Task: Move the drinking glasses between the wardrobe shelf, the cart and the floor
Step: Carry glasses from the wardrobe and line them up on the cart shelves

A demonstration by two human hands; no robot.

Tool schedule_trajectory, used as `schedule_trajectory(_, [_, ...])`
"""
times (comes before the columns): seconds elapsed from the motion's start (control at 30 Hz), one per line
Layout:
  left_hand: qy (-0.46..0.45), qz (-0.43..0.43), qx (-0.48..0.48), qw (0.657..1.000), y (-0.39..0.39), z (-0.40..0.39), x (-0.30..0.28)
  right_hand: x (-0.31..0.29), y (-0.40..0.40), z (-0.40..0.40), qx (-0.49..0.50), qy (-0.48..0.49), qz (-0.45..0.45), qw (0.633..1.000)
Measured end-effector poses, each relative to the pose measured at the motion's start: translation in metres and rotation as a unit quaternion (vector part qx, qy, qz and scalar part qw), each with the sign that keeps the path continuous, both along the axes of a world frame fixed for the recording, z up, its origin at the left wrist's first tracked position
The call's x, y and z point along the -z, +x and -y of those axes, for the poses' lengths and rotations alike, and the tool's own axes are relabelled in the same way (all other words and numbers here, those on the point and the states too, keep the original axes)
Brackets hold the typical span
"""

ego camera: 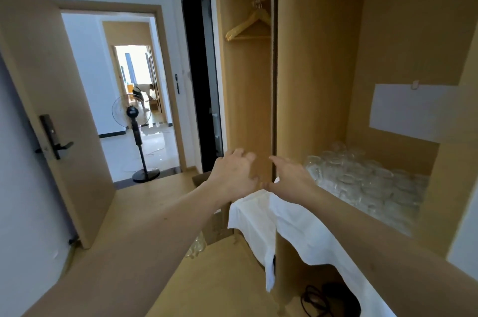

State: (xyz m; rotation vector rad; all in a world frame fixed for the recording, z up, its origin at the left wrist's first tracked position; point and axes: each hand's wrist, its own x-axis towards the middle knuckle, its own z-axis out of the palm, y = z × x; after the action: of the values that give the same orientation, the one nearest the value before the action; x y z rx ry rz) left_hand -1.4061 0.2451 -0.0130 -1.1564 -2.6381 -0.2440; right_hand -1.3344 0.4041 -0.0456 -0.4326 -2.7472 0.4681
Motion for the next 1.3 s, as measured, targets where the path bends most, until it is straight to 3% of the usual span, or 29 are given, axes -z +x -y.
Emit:
schedule_trajectory(0.4, [-0.04, 0.022, 0.054, 0.997, -0.095, -0.127, 0.02, 0.025, -0.066, -0.116, 0.068, -0.043, 0.001, 0.997])
schedule_trajectory(0.7, [-0.067, 0.003, 0.161, 0.985, -0.146, -0.217, 0.031, 0.04, -0.086, -0.191, 0.149, -0.063, 0.0, 0.987])
schedule_trajectory(1.3, [-0.056, 0.022, 0.386, 0.921, -0.253, -0.376, 0.019, 0.021, -0.134, -0.28, 0.36, -0.063, 0.003, 0.931])
